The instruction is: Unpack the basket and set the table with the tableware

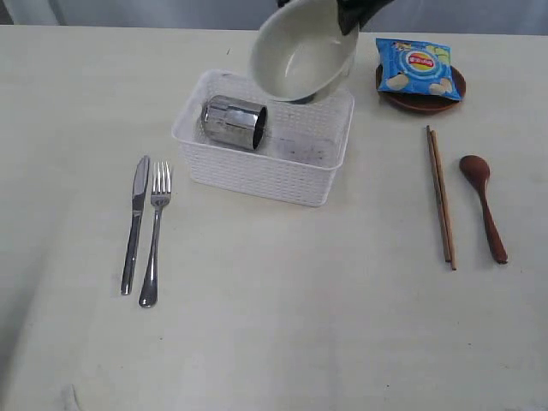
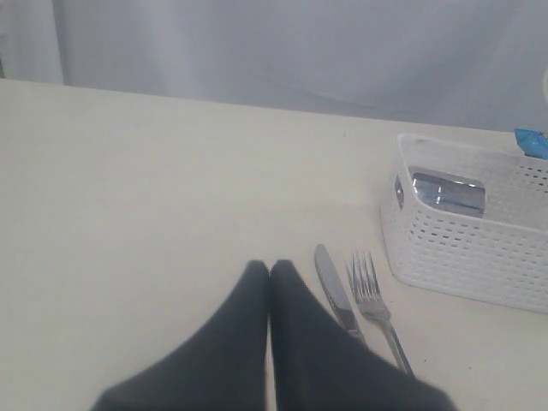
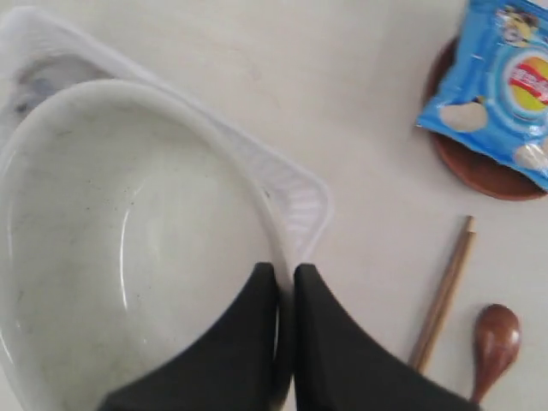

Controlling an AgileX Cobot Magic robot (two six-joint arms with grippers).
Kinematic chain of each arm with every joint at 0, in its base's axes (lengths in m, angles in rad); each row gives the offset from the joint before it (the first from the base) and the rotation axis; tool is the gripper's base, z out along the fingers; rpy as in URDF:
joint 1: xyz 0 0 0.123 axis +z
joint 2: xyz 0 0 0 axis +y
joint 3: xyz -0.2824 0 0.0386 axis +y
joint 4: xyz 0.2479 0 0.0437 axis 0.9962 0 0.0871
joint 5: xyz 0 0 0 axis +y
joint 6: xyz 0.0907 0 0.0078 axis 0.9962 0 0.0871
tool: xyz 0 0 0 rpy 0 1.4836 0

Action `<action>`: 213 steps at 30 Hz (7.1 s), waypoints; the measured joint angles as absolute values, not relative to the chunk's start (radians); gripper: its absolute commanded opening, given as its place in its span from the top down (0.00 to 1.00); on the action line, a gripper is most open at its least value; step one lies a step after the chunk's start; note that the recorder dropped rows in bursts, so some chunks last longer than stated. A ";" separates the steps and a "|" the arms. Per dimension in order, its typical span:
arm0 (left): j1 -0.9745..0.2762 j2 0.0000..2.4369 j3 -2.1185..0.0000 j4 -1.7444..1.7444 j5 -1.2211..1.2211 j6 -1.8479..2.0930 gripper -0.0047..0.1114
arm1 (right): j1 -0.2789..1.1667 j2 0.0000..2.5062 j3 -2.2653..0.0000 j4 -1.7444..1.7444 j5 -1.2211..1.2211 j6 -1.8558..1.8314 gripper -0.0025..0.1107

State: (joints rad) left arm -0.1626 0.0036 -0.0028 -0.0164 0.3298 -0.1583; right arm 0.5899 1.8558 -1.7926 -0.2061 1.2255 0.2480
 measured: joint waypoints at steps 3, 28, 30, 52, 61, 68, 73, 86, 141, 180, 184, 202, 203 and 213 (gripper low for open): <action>-0.163 0.004 -0.003 -0.016 0.330 -0.158 0.96 | 0.590 1.814 -1.792 -0.054 1.225 0.132 0.98; -0.163 0.004 -0.003 -0.016 0.330 -0.158 0.96 | 0.600 1.686 -0.970 0.522 0.705 -0.345 0.98; -0.163 0.004 -0.003 -0.016 0.330 -0.158 0.96 | 0.600 1.686 -0.949 0.561 0.687 -0.374 0.98; -0.163 0.004 -0.003 -0.016 0.330 -0.158 0.96 | 0.600 1.747 -0.871 0.654 0.561 -0.404 0.88; -0.163 0.004 -0.003 -0.016 0.330 -0.158 0.96 | 0.600 1.747 -0.871 0.711 0.502 -0.401 0.55; -0.163 0.004 -0.003 -0.016 0.330 -0.158 0.96 | 0.531 1.678 -0.930 0.711 0.612 -0.392 0.55; -0.163 0.004 -0.003 -0.016 0.330 -0.158 0.96 | 0.471 1.602 -1.027 0.711 0.711 -0.352 0.56; -0.163 0.004 -0.003 -0.016 0.330 -0.158 0.96 | 0.481 1.790 -1.505 0.566 0.858 -0.035 0.56; -0.163 0.004 -0.003 -0.016 0.330 -0.158 0.96 | 0.481 2.230 -1.696 0.603 0.673 0.161 0.98; -0.163 0.004 -0.003 -0.016 0.330 -0.158 0.96 | 0.414 2.169 -1.703 -0.360 1.065 0.659 0.98; -0.163 0.004 -0.003 -0.016 0.330 -0.158 0.96 | 0.405 2.111 -1.703 -0.319 0.999 0.629 0.98; -0.163 0.004 -0.003 -0.016 0.330 -0.158 0.96 | 0.426 2.124 -1.707 0.192 0.899 0.388 0.48; -0.163 0.004 -0.003 -0.016 0.330 -0.158 0.96 | 0.426 2.130 -1.707 0.200 0.897 0.385 0.48; -0.163 0.004 -0.003 -0.016 0.330 -0.158 0.96 | 0.366 2.175 -1.707 0.309 0.883 0.284 0.48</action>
State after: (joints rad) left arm -0.1626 0.0036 -0.0028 -0.0164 0.3298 -0.1583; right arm 0.3656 2.1746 -1.7070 0.3093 0.8828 0.2837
